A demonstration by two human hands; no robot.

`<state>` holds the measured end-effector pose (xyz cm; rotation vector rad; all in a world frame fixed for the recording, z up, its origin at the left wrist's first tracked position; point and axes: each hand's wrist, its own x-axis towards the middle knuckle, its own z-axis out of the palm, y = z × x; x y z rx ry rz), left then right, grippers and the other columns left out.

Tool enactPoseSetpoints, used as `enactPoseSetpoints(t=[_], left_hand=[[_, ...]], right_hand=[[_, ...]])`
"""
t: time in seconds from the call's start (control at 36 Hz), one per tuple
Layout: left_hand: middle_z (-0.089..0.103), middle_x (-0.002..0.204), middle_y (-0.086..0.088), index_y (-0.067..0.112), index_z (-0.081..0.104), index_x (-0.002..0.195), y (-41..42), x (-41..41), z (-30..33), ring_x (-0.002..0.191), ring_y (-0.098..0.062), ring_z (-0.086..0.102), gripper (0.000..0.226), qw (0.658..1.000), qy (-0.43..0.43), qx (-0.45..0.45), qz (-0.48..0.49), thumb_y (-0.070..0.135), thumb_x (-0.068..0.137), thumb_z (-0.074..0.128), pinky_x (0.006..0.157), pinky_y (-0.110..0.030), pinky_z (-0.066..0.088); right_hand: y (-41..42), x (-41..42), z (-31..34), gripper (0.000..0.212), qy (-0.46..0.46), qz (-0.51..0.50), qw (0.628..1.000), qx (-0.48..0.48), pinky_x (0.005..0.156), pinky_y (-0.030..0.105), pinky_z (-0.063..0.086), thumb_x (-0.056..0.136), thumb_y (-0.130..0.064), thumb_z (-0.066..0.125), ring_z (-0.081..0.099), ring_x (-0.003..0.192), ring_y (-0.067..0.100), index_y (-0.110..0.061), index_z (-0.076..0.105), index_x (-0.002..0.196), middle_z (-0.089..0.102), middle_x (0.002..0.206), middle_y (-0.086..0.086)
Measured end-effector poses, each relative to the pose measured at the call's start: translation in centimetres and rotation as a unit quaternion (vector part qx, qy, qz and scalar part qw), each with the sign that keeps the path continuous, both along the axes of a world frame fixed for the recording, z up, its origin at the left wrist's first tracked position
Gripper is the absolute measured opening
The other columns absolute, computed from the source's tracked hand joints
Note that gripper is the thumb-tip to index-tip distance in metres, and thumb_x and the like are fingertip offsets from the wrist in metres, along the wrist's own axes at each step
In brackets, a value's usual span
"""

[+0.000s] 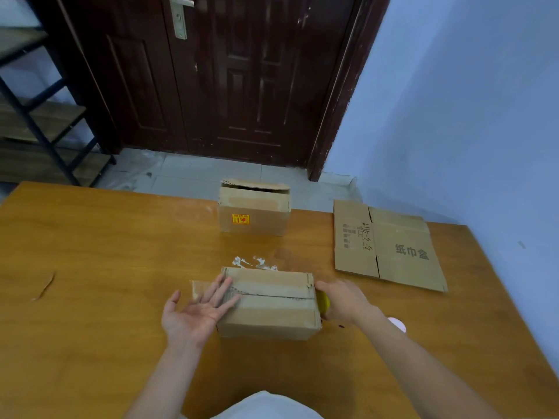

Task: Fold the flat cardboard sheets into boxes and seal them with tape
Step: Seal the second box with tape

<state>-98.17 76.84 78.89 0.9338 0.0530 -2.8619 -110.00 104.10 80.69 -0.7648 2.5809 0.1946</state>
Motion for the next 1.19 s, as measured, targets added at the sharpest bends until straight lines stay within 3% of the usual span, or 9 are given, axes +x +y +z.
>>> enactPoseSetpoints(t=[0.11, 0.22, 0.36, 0.56, 0.69, 0.81, 0.89, 1.0, 1.19], left_hand=[[0.06, 0.113, -0.034, 0.011, 0.042, 0.075, -0.6, 0.5, 0.3, 0.104, -0.048, 0.061, 0.056, 0.994, -0.023, -0.108, -0.025, 0.021, 0.039, 0.084, 0.086, -0.064, 0.047], [0.071, 0.099, -0.011, 0.01, 0.056, 0.086, -0.8, 0.8, -0.1, 0.08, -0.024, 0.072, 0.009, 0.938, -0.118, -0.325, -0.026, 0.016, 0.091, 0.053, 0.063, -0.032, 0.06], [0.073, 0.088, -0.003, 0.011, 0.048, 0.063, -0.8, 0.8, -0.7, 0.065, -0.013, 0.067, 0.028, 0.864, -0.185, -0.467, -0.026, 0.006, 0.088, 0.061, 0.061, -0.018, 0.057], [0.072, 0.066, 0.007, 0.011, 0.049, 0.064, -0.8, 0.3, -1.9, 0.06, -0.005, 0.067, 0.027, 0.866, -0.219, -0.448, -0.032, 0.005, 0.087, 0.063, 0.061, -0.017, 0.056], [0.072, 0.067, 0.009, 0.011, 0.052, 0.072, -0.7, -0.1, -2.8, 0.059, -0.004, 0.068, 0.02, 0.877, -0.248, -0.408, -0.045, 0.004, 0.088, 0.061, 0.058, -0.015, 0.054], [0.071, 0.08, -0.001, 0.008, 0.06, 0.09, -0.1, 0.1, -3.9, 0.053, -0.005, 0.067, 0.003, 0.885, -0.263, -0.37, -0.101, 0.007, 0.088, 0.062, 0.067, -0.027, 0.054], [0.065, 0.087, -0.004, 0.007, 0.06, 0.1, 0.6, 0.1, -4.4, 0.07, -0.015, 0.066, 0.014, 0.875, -0.274, -0.371, -0.149, 0.014, 0.088, 0.063, 0.067, -0.032, 0.048], [0.065, 0.088, -0.007, 0.009, 0.062, 0.085, 1.3, -0.3, -4.3, 0.094, -0.022, 0.057, 0.007, 0.848, -0.278, -0.413, -0.179, 0.015, 0.089, 0.063, 0.065, -0.034, 0.046], [0.064, 0.111, -0.014, 0.012, 0.063, 0.082, 0.5, -0.6, -5.3, 0.112, -0.031, 0.054, 0.013, 0.795, -0.306, -0.478, -0.215, 0.024, 0.084, 0.069, 0.104, -0.049, 0.039]], right_hand=[[0.2, -0.1, -0.5, 0.06, -0.005, -0.013, 1.0, -0.005, 0.073, 0.031, 0.033, 0.077, -0.026, 0.071, 0.055, 0.101, 0.024, -0.026, 0.042, 0.13, 0.064, 0.112, 0.0], [0.1, -0.1, -0.9, 0.063, -0.013, -0.026, 1.0, -0.003, 0.087, 0.034, 0.039, 0.078, -0.025, 0.07, 0.054, 0.106, 0.024, -0.027, 0.04, 0.133, 0.062, 0.116, 0.0], [0.1, 0.1, -0.7, 0.065, -0.01, -0.025, 1.0, -0.005, 0.089, 0.034, 0.039, 0.079, -0.025, 0.069, 0.053, 0.109, 0.025, -0.027, 0.038, 0.136, 0.061, 0.119, 0.002], [0.1, 0.3, -0.4, 0.063, -0.011, -0.028, 0.999, -0.009, 0.081, 0.033, 0.037, 0.079, -0.023, 0.068, 0.054, 0.104, 0.024, -0.027, 0.039, 0.135, 0.062, 0.115, 0.002], [0.0, 0.4, -0.3, 0.059, -0.021, -0.035, 0.999, -0.01, 0.075, 0.032, 0.034, 0.079, -0.024, 0.068, 0.055, 0.1, 0.024, -0.026, 0.041, 0.131, 0.062, 0.111, 0.001], [-0.3, 0.6, 0.1, 0.064, -0.022, -0.037, 0.999, -0.007, 0.073, 0.031, 0.033, 0.079, -0.02, 0.067, 0.054, 0.103, 0.026, -0.025, 0.038, 0.136, 0.062, 0.114, 0.004], [-0.4, 0.7, 0.1, 0.067, -0.024, -0.042, 0.999, -0.008, 0.073, 0.032, 0.033, 0.078, -0.02, 0.069, 0.055, 0.104, 0.026, -0.025, 0.038, 0.137, 0.062, 0.116, 0.004], [-0.6, 0.8, 0.1, 0.068, -0.016, -0.048, 0.999, -0.013, 0.072, 0.032, 0.034, 0.078, -0.02, 0.07, 0.057, 0.104, 0.026, -0.025, 0.037, 0.138, 0.063, 0.116, 0.004], [-0.8, 0.8, -0.7, 0.067, -0.008, -0.058, 0.998, -0.014, 0.086, 0.036, 0.041, 0.077, -0.027, 0.071, 0.056, 0.104, 0.025, -0.025, 0.039, 0.136, 0.063, 0.114, 0.003]])
